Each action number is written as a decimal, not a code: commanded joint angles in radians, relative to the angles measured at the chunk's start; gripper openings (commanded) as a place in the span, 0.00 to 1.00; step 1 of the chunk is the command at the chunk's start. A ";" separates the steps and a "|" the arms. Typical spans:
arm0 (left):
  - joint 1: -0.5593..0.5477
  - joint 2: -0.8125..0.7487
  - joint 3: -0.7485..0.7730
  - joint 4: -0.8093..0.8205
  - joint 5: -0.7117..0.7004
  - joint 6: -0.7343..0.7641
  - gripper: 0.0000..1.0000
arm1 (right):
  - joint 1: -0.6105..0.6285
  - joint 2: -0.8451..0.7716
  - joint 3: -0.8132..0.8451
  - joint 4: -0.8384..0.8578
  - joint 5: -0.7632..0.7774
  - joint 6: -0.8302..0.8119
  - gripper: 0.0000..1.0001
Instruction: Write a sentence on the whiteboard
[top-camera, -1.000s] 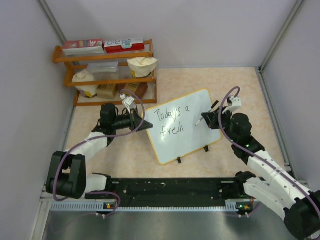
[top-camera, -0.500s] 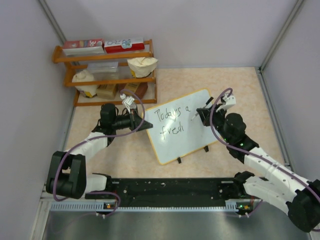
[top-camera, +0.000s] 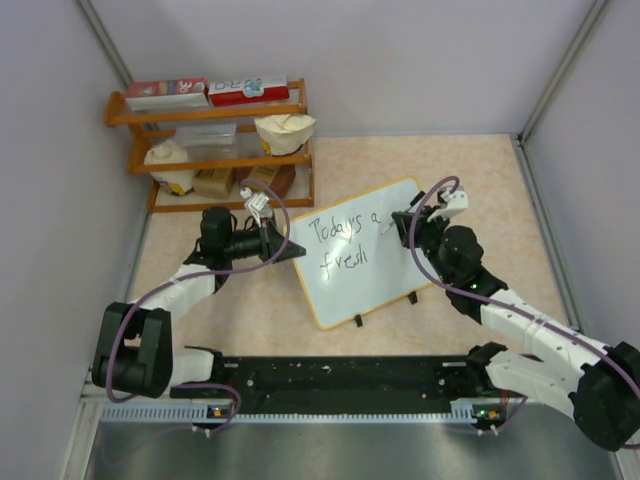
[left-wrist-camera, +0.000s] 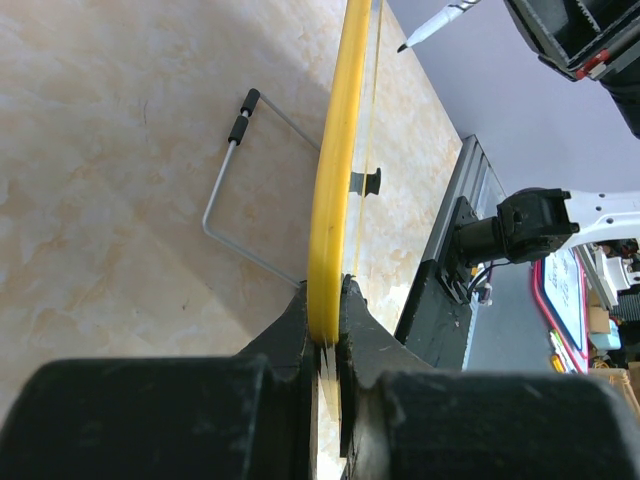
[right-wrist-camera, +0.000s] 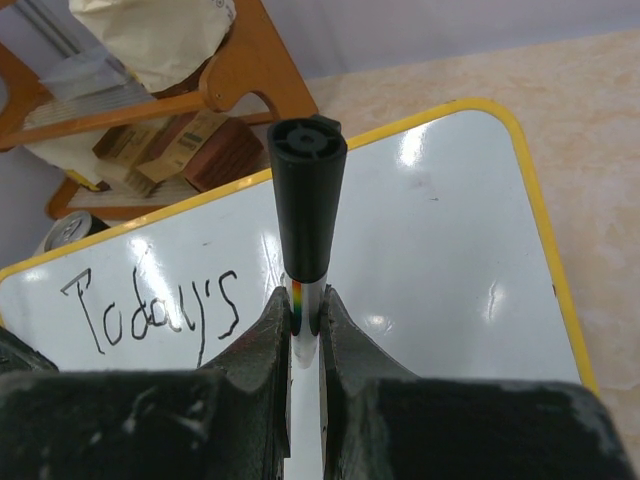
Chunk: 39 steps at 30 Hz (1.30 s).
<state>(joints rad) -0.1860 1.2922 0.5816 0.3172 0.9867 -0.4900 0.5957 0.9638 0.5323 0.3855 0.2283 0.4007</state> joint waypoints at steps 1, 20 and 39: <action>-0.010 0.016 -0.020 -0.058 -0.076 0.165 0.00 | 0.019 0.026 -0.006 0.062 0.022 -0.002 0.00; -0.010 0.025 -0.023 -0.044 -0.074 0.160 0.00 | 0.021 0.085 -0.008 0.041 0.011 0.021 0.00; -0.010 0.024 -0.029 -0.036 -0.076 0.157 0.00 | 0.021 0.050 -0.015 -0.094 0.042 0.049 0.00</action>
<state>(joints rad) -0.1860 1.2945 0.5812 0.3164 0.9852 -0.4919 0.6067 1.0378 0.5236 0.3588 0.2207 0.4507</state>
